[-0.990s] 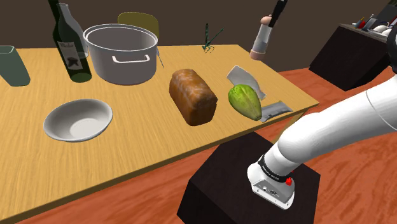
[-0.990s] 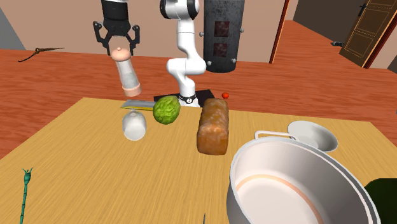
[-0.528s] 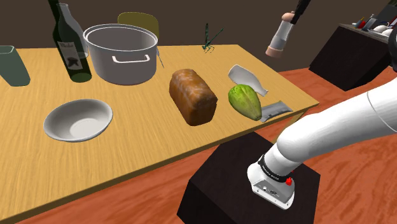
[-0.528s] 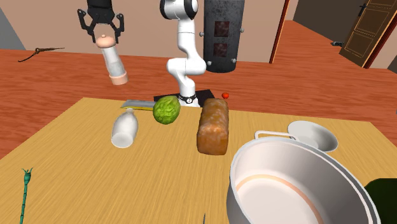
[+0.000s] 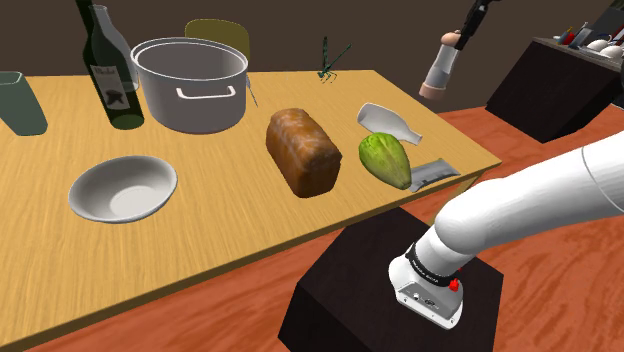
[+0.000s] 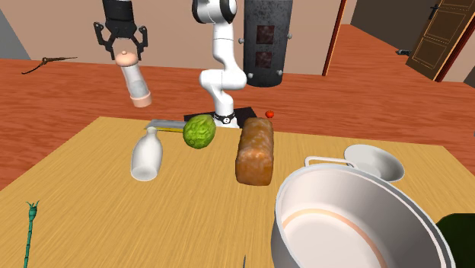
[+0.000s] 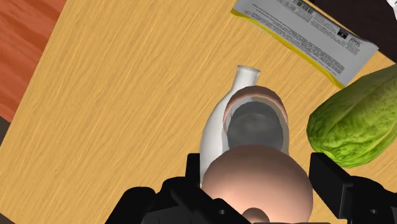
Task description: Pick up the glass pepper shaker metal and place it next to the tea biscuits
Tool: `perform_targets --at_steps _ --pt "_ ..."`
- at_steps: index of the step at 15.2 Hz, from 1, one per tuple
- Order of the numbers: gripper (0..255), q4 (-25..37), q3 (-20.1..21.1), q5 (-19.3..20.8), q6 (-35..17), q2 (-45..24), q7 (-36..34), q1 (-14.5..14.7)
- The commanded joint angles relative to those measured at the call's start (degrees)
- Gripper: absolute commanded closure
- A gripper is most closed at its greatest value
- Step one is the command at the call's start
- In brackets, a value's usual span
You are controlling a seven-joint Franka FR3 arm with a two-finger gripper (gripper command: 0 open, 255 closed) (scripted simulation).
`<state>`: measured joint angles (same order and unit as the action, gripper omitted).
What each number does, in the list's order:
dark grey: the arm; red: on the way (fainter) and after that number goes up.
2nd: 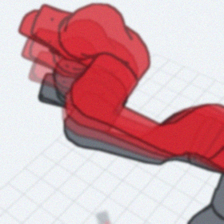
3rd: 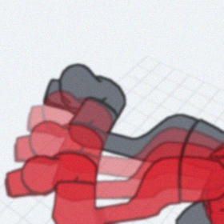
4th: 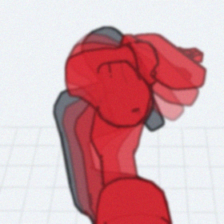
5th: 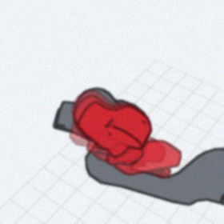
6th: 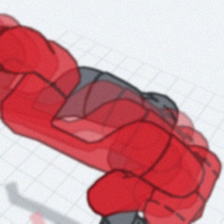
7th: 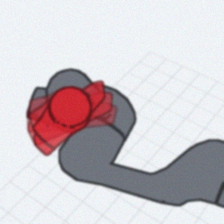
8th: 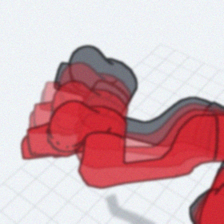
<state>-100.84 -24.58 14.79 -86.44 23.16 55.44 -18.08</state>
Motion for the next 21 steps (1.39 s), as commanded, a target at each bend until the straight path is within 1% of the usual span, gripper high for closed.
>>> perform_targets --at_steps 1,11,21 --pt "255 -2.62 0.03 0.34 -1.68 0.99 -0.38 -0.17" --pt "255 -12.77 -0.29 1.56 -9.02 3.82 -1.89 -0.79" --pt "255 -21.6 -1.11 2.73 -16.34 5.33 -3.08 -1.39"
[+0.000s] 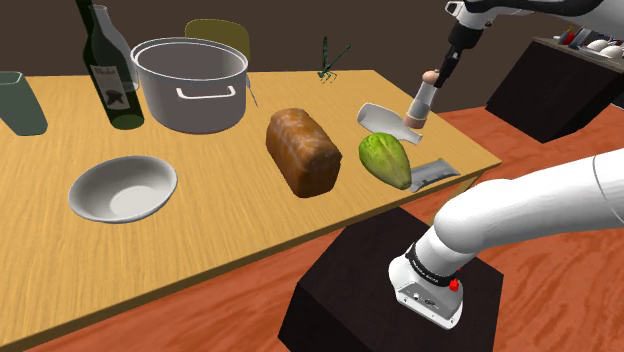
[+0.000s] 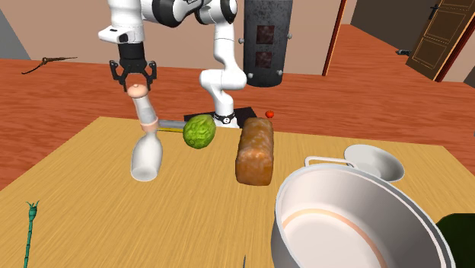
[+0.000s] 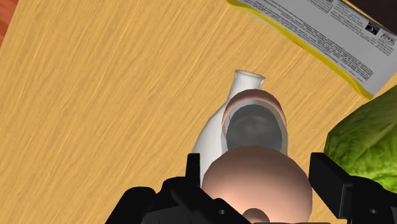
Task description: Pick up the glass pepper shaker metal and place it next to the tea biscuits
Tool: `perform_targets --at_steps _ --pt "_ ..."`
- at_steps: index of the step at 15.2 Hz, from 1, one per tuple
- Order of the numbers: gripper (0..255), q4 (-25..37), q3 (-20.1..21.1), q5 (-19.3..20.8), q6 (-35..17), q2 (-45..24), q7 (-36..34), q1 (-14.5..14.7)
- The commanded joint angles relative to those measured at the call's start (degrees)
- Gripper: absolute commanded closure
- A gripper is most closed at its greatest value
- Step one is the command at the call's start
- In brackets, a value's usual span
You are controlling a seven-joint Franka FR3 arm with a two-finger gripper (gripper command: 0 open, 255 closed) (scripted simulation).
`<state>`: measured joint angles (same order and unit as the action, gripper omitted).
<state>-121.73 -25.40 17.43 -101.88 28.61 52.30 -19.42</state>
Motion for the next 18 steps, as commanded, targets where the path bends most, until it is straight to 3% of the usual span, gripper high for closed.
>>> perform_targets --at_steps 1,18 --pt "255 -1.53 -0.4 0.21 -1.64 -0.04 -0.04 -0.11" --pt "255 -13.82 -2.71 2.13 -14.67 -0.82 -1.51 -0.98"
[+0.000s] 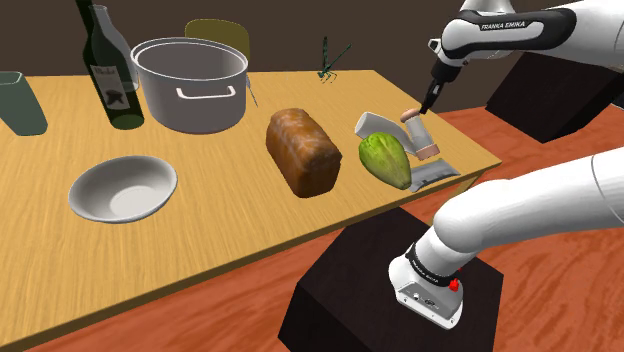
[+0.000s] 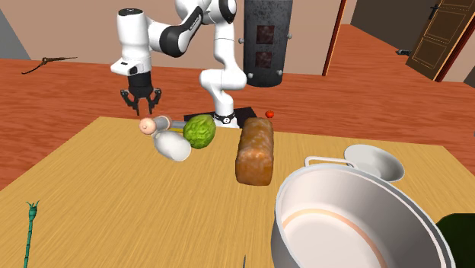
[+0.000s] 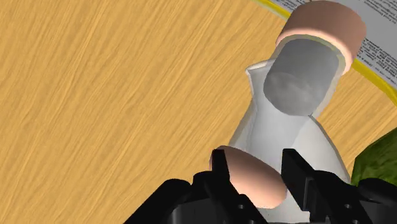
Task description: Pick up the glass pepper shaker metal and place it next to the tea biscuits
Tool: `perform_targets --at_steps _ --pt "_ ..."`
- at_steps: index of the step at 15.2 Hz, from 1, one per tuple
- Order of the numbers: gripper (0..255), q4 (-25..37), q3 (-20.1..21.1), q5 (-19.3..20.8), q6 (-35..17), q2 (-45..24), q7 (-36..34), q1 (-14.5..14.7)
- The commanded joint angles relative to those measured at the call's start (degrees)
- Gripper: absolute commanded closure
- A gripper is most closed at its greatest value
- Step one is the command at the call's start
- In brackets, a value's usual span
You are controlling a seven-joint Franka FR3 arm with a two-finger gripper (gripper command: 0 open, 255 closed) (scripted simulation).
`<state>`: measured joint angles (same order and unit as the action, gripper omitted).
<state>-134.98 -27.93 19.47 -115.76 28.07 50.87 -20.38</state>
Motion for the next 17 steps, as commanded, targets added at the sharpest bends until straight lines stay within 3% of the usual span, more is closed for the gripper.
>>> perform_targets --at_steps 1,6,7,13,17 --pt "255 -0.99 -0.28 0.16 -1.33 -0.39 -0.14 -0.03" --pt "255 -0.96 -0.29 0.15 -1.29 -0.39 -0.12 -0.03" --pt "0 -0.96 -0.29 0.15 -1.29 -0.39 -0.12 -0.03" --pt "0 -21.49 -1.63 1.06 -14.81 16.15 -13.16 -10.17" --pt "0 -23.99 -2.68 1.5 -18.99 15.14 -14.02 -10.75"
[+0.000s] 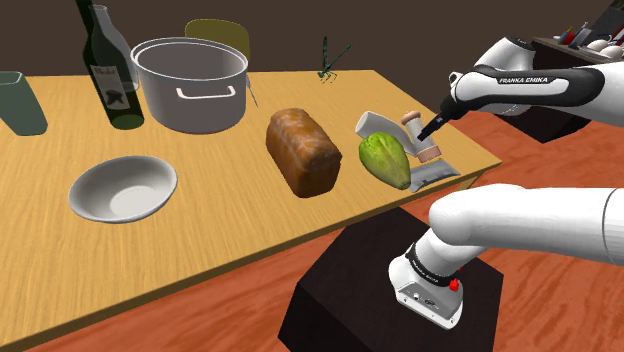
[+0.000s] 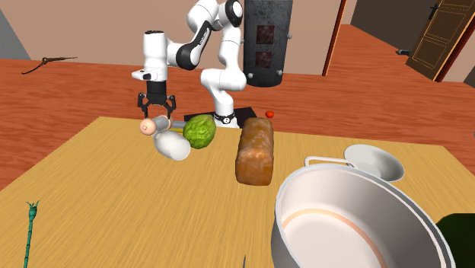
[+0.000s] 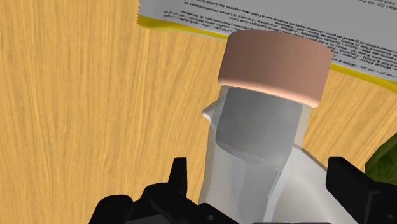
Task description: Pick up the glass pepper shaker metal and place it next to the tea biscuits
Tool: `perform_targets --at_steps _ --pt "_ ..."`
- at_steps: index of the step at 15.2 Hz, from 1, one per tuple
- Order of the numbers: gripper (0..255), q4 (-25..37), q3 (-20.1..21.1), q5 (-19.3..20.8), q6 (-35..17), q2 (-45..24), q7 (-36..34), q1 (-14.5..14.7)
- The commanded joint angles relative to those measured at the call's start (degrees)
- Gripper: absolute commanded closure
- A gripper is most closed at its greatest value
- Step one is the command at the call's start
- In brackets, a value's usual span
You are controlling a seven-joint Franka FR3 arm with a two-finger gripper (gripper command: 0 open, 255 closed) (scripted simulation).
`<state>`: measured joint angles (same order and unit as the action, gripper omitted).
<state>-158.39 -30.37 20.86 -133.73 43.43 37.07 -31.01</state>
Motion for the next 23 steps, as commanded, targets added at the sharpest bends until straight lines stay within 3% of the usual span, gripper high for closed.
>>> perform_targets --at_steps 1,5,12,13,23 --pt "0 -0.89 -0.59 0.23 -2.09 -0.99 -0.22 0.01" --pt "0 -1.84 -1.85 0.58 -6.0 -3.91 -0.21 0.58" --pt "0 -1.84 -1.85 0.58 -5.98 -3.9 -0.21 0.58" --pt "255 -1.84 -1.85 0.58 -5.98 -3.9 -0.21 0.58" --pt "255 -1.38 -1.53 0.4 -4.98 -3.35 -0.24 0.58"
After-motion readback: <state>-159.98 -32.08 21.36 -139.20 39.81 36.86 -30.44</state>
